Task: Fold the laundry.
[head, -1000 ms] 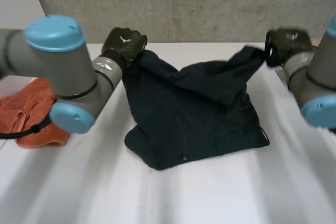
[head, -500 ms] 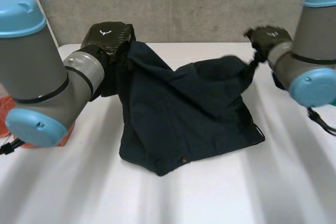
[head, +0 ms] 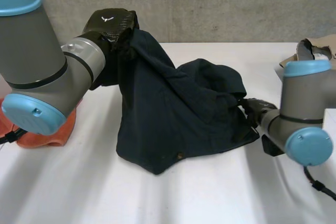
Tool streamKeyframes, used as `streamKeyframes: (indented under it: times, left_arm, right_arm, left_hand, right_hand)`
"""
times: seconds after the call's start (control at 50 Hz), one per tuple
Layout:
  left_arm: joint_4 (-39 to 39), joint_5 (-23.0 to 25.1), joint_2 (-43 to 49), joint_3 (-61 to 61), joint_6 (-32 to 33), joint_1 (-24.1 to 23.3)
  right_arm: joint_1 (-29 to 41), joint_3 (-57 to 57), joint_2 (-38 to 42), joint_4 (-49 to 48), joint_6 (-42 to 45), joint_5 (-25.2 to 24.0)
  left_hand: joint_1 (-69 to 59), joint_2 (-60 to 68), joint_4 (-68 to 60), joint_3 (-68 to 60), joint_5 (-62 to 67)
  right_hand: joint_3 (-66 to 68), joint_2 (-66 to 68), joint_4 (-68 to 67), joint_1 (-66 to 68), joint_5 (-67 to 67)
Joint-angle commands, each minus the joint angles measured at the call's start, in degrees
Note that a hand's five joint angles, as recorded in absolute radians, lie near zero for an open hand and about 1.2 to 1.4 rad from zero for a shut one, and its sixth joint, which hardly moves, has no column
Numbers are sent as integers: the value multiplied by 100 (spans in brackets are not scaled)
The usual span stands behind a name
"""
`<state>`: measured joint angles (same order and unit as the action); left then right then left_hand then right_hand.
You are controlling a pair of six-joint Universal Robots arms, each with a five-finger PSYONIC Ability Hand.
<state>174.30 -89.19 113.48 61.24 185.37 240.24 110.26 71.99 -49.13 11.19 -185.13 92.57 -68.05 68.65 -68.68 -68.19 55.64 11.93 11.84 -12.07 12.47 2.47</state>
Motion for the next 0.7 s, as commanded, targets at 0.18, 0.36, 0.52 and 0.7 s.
streamKeyframes:
  times: [0.18,0.36,0.52,0.7]
  left_arm:
    - [-80,-71,-291,2,-273,5]
    - [-563,-291,-573,81,-580,32]
    - [-1398,-362,-828,370,-2362,-74]
    - [-1356,-80,-276,995,-3833,-135]
  right_arm:
    - [260,641,-315,-1681,135,859]
    - [-356,-499,-686,-1990,522,148]
    - [-549,-4408,921,-549,575,-221]
    - [-356,-6654,2821,-565,680,-1241]
  left_hand:
    - [-1195,1135,-1132,-1181,1436]
    - [-1195,1135,-1132,-1181,1436]
    - [-1195,1135,-1132,-1181,1436]
    - [-1195,1135,-1132,-1181,1436]
  right_hand:
    - [6807,6816,-6793,6753,6753]
    - [6807,6816,-6793,6753,6753]
    - [6807,6816,-6793,6753,6753]
    - [6807,6816,-6793,6753,6753]
